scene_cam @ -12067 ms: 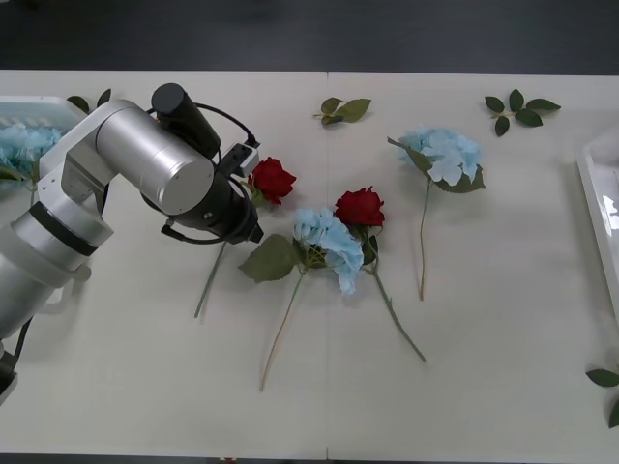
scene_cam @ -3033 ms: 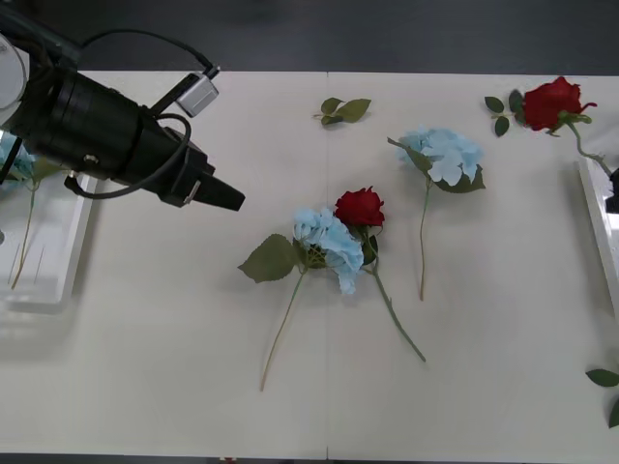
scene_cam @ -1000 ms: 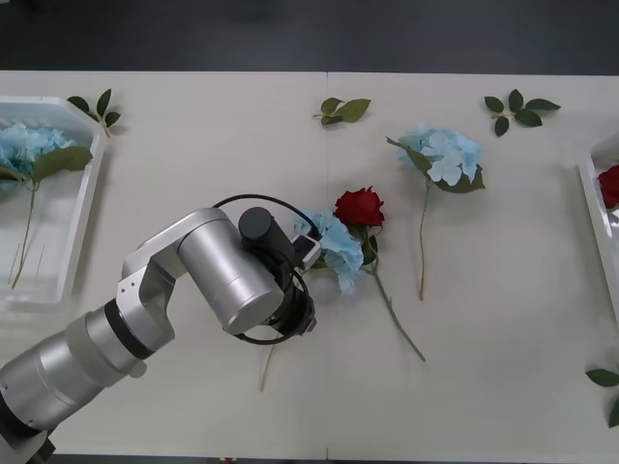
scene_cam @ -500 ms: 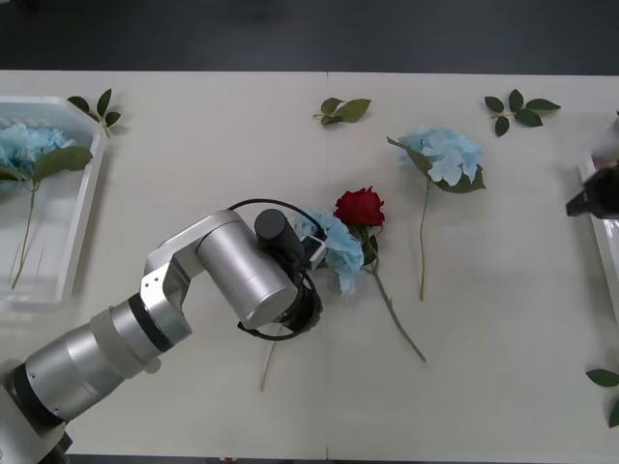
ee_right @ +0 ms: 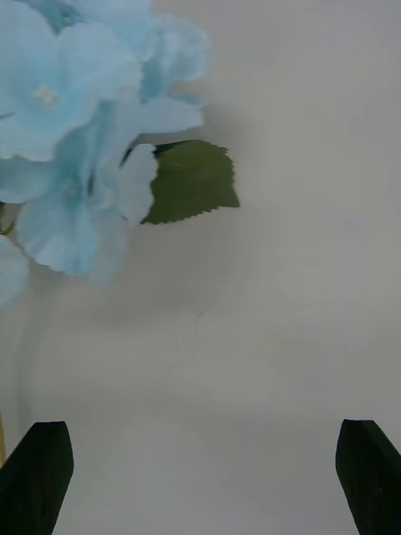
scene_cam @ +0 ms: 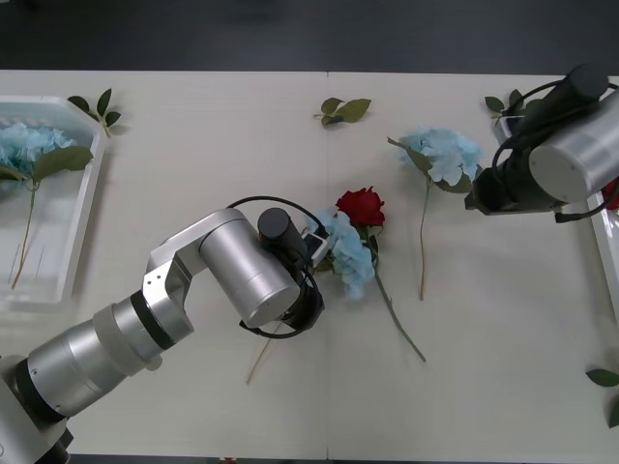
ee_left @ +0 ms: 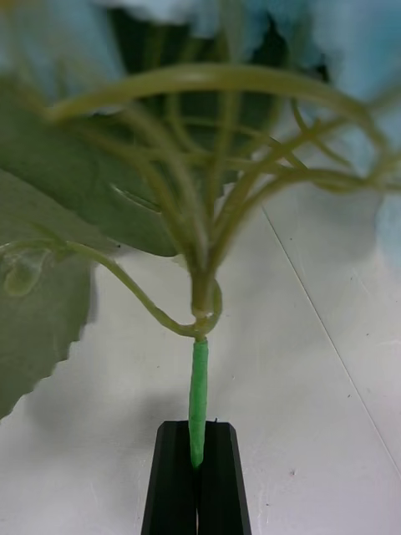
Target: Put the red flowers into the right box and the blue flowers into the left box
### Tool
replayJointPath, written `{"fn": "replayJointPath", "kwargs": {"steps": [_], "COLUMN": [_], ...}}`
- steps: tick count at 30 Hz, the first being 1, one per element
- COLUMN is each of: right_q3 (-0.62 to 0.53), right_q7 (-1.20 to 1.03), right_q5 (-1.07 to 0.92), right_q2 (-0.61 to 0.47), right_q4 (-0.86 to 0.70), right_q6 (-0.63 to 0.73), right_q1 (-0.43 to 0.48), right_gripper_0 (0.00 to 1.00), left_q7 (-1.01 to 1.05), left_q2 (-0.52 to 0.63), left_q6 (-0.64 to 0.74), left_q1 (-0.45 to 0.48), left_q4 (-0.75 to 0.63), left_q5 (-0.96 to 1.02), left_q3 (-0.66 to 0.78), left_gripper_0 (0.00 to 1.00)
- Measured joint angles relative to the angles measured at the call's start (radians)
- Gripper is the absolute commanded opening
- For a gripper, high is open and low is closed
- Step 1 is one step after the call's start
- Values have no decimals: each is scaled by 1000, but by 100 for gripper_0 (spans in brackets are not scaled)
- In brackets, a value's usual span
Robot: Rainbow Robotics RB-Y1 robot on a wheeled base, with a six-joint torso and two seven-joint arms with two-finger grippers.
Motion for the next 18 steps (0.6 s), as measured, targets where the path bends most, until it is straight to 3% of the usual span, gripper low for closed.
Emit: {"fn": "replayJointPath", "kwargs": {"steps": [9,18], "right_q3": [-47,-43], "right_q7": [-7,-7], "right_q5": [129,165], "right_q2": [204,286], "right_q4": [75,214], "right_q6": [-62,-169], "right_q1": [1,0], "right_gripper_0": [92,92], "left_q7": [0,0], "left_q2": [33,118], "left_q6": [18,250], "left_q1": [-2,-3], "left_q4": [-51,-287], "left_q5": [-12,-20], "left_q3": [1,146], "left_gripper_0": [0,0]}}
